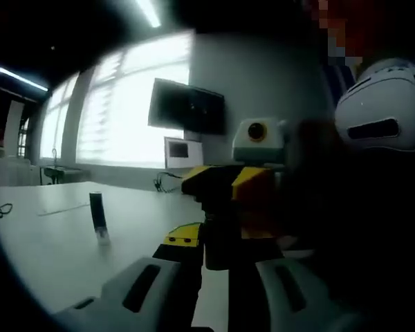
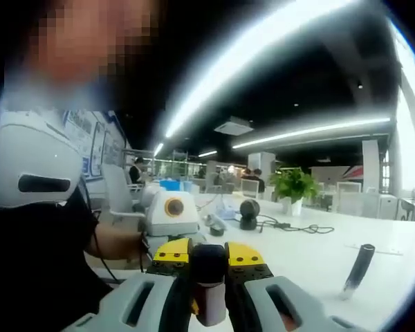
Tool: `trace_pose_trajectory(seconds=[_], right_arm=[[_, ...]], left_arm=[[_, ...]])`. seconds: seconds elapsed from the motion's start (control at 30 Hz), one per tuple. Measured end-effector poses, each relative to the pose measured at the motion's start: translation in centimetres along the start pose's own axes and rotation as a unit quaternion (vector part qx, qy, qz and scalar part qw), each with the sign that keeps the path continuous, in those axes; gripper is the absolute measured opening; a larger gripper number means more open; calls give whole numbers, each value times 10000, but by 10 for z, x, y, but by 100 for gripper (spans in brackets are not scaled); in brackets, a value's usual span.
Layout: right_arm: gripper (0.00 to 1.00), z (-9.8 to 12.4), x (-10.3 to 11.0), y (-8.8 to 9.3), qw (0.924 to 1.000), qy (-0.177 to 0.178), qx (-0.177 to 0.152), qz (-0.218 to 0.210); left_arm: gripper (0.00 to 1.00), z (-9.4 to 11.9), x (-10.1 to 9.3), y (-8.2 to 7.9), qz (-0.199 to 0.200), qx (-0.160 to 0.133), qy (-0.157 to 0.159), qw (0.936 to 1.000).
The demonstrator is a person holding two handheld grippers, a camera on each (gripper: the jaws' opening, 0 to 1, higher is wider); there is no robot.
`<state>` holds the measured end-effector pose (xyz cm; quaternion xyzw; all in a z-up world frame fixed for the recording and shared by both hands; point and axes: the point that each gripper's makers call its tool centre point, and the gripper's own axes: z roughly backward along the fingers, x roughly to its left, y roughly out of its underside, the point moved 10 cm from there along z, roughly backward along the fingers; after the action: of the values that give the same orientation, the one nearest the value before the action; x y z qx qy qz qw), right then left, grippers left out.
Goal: Pick up cosmetic bottle twist off cap place on table pick up cap screw tight cap place on table
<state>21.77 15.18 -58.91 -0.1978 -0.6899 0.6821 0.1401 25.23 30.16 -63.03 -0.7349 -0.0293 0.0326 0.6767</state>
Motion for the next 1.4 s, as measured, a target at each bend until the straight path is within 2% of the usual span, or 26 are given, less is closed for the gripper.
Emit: trace_pose_trajectory(seconds=[0.13,0.23,0.47,0.7,0.97,1.07,1.3,1.4], right_arm=[[11,1,0,1,9994,-329,-42,-55],[11,3,2,2,9965,-767,-105,-304],[11,4,2,3,9943,-1024,-40,-285],[11,6,5,3,9884,-1464,-44,-403],[11,6,8,6,9856,-1625,1,-462],[11,5,9,11,9858,-1625,88,-422],[12,2,5,24,9892,-1415,61,-370],[18,-3,0,32,9935,-1110,-23,-238]], left_arm=[[7,0,-3,0,25,16,159,9999],[7,1,-7,0,64,43,364,9993],[7,1,-11,2,103,65,442,9989],[7,0,-18,3,176,60,725,9972],[7,1,-21,6,176,105,848,9962],[7,2,-19,13,168,166,880,9958],[7,5,-14,22,164,220,713,9971],[7,6,-3,28,217,220,418,9986]])
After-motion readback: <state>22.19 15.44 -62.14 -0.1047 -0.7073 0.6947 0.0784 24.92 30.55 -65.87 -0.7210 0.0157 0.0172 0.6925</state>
